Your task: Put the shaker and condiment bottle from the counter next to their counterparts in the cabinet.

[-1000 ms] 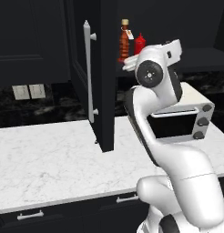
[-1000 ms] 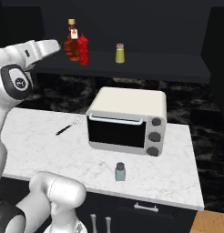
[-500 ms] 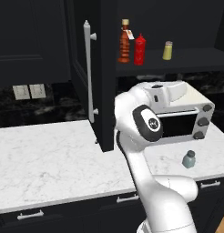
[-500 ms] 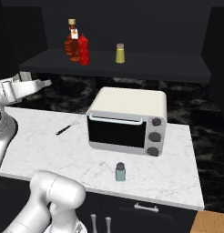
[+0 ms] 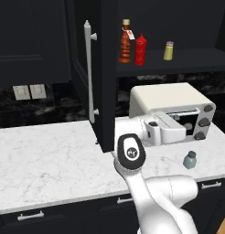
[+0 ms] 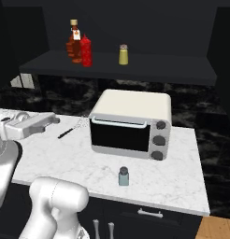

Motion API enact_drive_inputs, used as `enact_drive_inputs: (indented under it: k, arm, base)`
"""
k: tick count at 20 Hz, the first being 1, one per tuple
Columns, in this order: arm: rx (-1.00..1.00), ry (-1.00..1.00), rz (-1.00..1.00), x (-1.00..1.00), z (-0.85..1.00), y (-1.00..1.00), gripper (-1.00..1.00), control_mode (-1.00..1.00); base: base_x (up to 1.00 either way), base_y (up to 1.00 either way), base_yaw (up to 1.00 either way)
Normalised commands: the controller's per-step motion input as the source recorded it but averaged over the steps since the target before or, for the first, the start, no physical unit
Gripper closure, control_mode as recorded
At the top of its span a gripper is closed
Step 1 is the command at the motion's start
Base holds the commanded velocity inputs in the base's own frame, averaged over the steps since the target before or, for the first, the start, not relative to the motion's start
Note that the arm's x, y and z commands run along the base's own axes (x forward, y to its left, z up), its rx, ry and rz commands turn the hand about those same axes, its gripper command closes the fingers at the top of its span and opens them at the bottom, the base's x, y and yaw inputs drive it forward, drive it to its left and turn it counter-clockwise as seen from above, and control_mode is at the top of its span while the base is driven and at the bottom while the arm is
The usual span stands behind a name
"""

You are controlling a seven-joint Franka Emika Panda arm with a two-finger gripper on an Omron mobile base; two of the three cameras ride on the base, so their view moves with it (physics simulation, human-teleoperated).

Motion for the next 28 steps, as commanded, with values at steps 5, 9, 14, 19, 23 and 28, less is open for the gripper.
enact_drive_inputs:
  k: [5,9,14,19,23,28]
  arm:
    - [0.0,-0.12,-0.11,-0.18,-0.44,0.0,-1.0,-1.0]
    - [0.02,0.0,0.0,0.0,0.0,-0.22,-1.0,-1.0]
    - [0.12,-0.03,0.09,-0.01,-0.52,-0.84,-1.0,-1.0]
    - [0.12,-0.02,0.12,-0.05,-0.68,-0.69,-1.0,-1.0]
    - [0.0,0.0,0.02,0.0,-0.06,-0.02,-1.0,-1.0]
    - [-0.03,0.0,0.02,-0.02,-0.67,-0.24,-1.0,-1.0]
  base:
    - [0.0,0.0,0.0]
    - [0.0,0.0,0.0]
    - [0.0,0.0,0.0]
    - [0.0,0.0,0.0]
    - [0.0,0.0,0.0]
    - [0.0,0.0,0.0]
